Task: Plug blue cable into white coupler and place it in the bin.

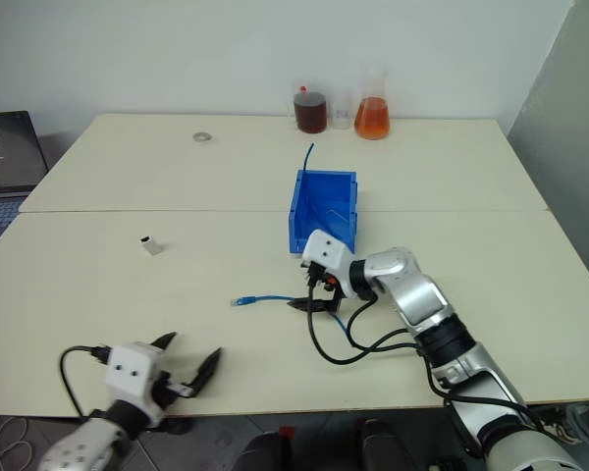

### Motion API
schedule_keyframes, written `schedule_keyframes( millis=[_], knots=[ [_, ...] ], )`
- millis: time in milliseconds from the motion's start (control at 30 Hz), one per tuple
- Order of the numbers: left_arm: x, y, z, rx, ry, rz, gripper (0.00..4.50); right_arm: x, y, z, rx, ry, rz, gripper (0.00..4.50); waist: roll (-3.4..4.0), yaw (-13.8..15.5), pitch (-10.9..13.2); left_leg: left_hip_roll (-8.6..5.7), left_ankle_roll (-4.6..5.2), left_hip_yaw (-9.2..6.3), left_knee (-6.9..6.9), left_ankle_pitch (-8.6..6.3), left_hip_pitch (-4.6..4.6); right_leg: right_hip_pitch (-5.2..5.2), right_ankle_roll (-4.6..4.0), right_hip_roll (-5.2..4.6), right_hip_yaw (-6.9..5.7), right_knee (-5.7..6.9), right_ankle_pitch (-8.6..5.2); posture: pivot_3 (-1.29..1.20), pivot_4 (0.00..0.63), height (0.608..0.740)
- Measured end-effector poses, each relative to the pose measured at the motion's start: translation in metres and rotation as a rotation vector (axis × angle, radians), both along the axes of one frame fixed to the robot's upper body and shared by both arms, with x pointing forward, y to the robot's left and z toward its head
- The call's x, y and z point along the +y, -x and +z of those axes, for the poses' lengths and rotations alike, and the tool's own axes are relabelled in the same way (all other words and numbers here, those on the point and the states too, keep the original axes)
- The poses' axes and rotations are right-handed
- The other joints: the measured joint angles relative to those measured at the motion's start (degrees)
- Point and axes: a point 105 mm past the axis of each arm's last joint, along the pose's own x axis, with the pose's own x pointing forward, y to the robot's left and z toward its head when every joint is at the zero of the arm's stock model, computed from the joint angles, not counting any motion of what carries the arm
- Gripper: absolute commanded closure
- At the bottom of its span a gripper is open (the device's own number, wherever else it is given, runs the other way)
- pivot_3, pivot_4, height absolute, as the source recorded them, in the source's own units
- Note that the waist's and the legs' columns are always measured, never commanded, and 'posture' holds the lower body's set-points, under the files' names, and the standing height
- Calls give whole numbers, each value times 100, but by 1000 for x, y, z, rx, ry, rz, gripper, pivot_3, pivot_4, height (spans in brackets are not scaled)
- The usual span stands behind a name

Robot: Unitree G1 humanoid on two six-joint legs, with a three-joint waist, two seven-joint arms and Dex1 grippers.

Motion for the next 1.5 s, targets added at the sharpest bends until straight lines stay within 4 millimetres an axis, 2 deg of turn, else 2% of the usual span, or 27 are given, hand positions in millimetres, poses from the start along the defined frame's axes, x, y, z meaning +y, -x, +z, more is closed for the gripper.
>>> schedule_keyframes(
  millis=[67, 200, 300, 400, 500, 667, 767, 900, 967, 1000, 1100, 1200, 1300, 1400, 1500],
  knots=[
    [22, -20, 14, -55, -22, 63, 0, -12, 2, 16, -16, -42, -4, 61, -1, 39, -1, -3, 1, 0, 3, 1, 2, 5, 2, 0, 0, -2, 0, 0, 150, 740],
    [29, -75, 50, -193, 59, 187, 0, -23, 14, 34, -45, -78, 60, 61, -12, 115, -6, -4, 1, -2, 13, 3, -4, 6, 10, -1, -1, 1, 8, 0, 150, 740],
    [22, -99, 64, -237, 122, 255, 0, -26, 19, 47, -97, -68, 101, 61, -23, 107, -13, -10, 1, 4, 13, 3, -2, 6, 14, -10, 6, 9, 12, 0, 150, 740],
    [5, -122, 60, -229, 195, 325, 0, -28, 17, 56, -148, -54, 107, 61, -26, 104, -14, -9, 0, 2, 11, 3, -4, 3, 13, -11, 5, 7, 12, 0, 150, 740],
    [-6, -132, 52, -202, 207, 375, 0, -26, 17, 64, -185, -58, 116, 61, -27, 91, -14, -5, 0, 3, 8, 3, -4, 2, 12, -9, 7, 6, 12, 0, 150, 740],
    [6, -134, 50, -194, 200, 501, 0, -26, 14, 65, -192, -61, 95, 61, -27, 116, -14, -7, 0, 1, 9, 3, -5, 1, 12, -10, 5, 5, 12, 0, 150, 740],
    [7, -134, 44, -168, 197, 513, 0, -27, 13, 65, -194, -59, 87, 61, -27, 132, -14, -10, -1, 1, 9, 4, -6, 2, 12, -12, 4, 5, 12, 0, 150, 740],
    [-24, -138, 28, -54, 224, 334, 0, -32, 12, 65, -196, -44, 71, 61, -27, 142, -14, -14, -4, 3, 9, 5, -8, 2, 12, -16, 4, 3, 12, 0, 150, 740],
    [-45, -129, 16, 35, 210, 152, 0, -35, 11, 66, -197, -37, 62, 61, -26, 131, -14, -13, -7, 4, 6, 7, -7, 1, 11, -16, 6, 2, 11, 0, 150, 740],
    [-50, -126, 16, 51, 192, 82, 0, -36, 11, 66, -197, -35, 57, 61, -26, 128, -14, -10, -8, 2, 5, 7, -7, 0, 9, -15, 3, 1, 10, 0, 150, 740],
    [-52, -118, 18, 102, 145, -74, 0, -38, 11, 67, -197, -36, 51, 61, -25, 114, -13, -3, -8, 0, 3, 8, -1, 0, 5, -5, 1, 8, 7, 0, 150, 740],
    [-55, -113, 30, 140, 153, -251, 0, -38, 14, 66, -190, -39, 51, 61, -24, 117, -12, -4, -8, -2, 4, 8, -2, 0, 4, -3, -3, 10, 6, 0, 150, 740],
    [-69, -103, 40, 166, 145, -458, 0, -37, 17, 69, -199, -40, 51, 61, -24, 118, -12, -6, -8, 2, 3, 8, -4, 0, 5, -5, 0, 2, 6, 0, 150, 740],
    [-84, -89, 34, 234, 59, -673, 0, -38, 16, 67, -191, -37, 42, 61, -22, 121, -11, -6, -8, 4, 1, 8, -5, 0, 4, -6, 0, -3, 6, 0, 150, 740],
    [-88, -81, 20, 312, -10, -809, 0, -41, 16, 65, -188, -28, 28, 61, -18, 122, -8, -5, -7, 5, 1, 7, -6, -1, 3, -4, 0, -3, 5, 0, 150, 740]
  ],
)
